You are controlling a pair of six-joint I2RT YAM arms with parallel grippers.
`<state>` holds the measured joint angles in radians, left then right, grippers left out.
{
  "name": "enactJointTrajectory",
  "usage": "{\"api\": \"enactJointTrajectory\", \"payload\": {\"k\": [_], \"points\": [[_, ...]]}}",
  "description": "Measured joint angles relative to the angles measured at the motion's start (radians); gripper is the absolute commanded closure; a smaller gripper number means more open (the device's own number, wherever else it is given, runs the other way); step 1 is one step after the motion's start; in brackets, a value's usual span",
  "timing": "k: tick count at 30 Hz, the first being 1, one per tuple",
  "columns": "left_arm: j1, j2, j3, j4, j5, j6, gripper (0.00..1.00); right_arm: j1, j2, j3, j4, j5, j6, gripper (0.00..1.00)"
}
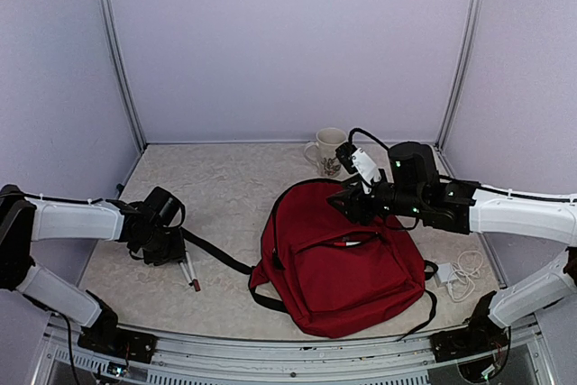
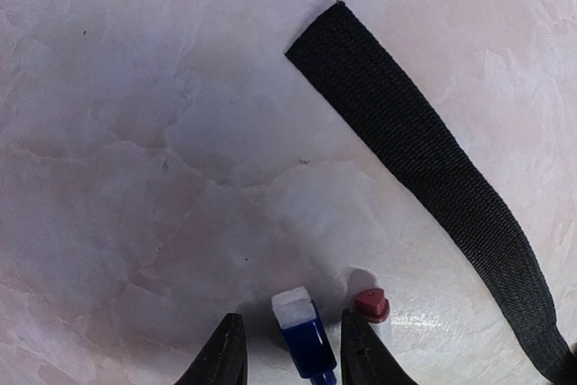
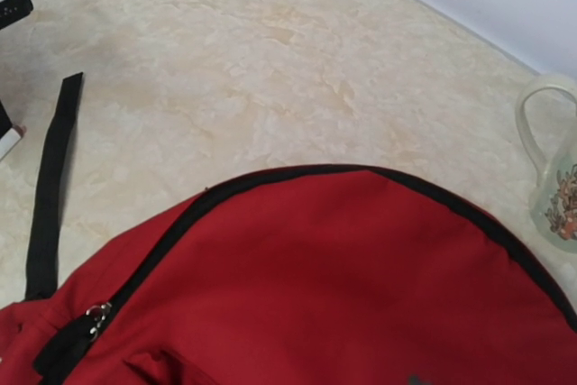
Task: Pack the student bag
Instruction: Pick up the pen at the center of the board, then pass from the left arm to the right
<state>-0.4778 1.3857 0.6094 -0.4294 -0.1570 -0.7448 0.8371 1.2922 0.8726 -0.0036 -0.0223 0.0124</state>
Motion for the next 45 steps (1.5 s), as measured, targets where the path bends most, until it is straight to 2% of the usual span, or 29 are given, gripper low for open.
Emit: {"api": "enactJointTrajectory", "payload": {"k": [4, 11, 19, 25, 28, 30, 33, 35, 42, 45], "points": [[0.0, 0.004, 0.0, 0.003, 0.001, 0.008, 0.71, 0.0, 0.002, 0.003, -0.001, 0.0, -0.001, 0.46], [0.001, 0.005, -0.014, 0.042, 0.002, 0.005, 1.0, 0.0, 0.006, 0.013, -0.006, 0.001, -0.011, 0.46], [0.001, -0.005, -0.014, 0.042, 0.018, 0.002, 1.0, 0.0, 0.006, 0.015, -0.007, 0.0, -0.018, 0.46], [-0.019, -0.097, 0.062, -0.077, -0.027, 0.006, 1.0, 0.0, 0.004, 0.02, -0.005, -0.039, -0.016, 0.43], [-0.081, -0.159, 0.188, -0.109, -0.082, 0.025, 1.0, 0.0, -0.007, 0.021, 0.018, -0.102, -0.008, 0.4], [-0.159, -0.204, 0.275, -0.089, -0.113, 0.049, 1.0, 0.0, -0.016, 0.02, 0.06, -0.172, 0.002, 0.39], [-0.3, -0.249, 0.382, -0.016, -0.139, 0.104, 1.0, 0.0, -0.015, 0.021, 0.16, -0.309, 0.033, 0.39], [-0.391, -0.257, 0.441, 0.058, -0.142, 0.149, 1.0, 0.0, 0.012, 0.028, 0.251, -0.392, 0.074, 0.36], [-0.558, -0.198, 0.497, 0.269, -0.133, 0.281, 1.0, 0.005, 0.224, 0.097, 0.51, -0.566, 0.253, 0.25], [-0.588, -0.152, 0.497, 0.34, -0.113, 0.317, 1.0, 0.023, 0.298, 0.121, 0.581, -0.606, 0.311, 0.26]]}}
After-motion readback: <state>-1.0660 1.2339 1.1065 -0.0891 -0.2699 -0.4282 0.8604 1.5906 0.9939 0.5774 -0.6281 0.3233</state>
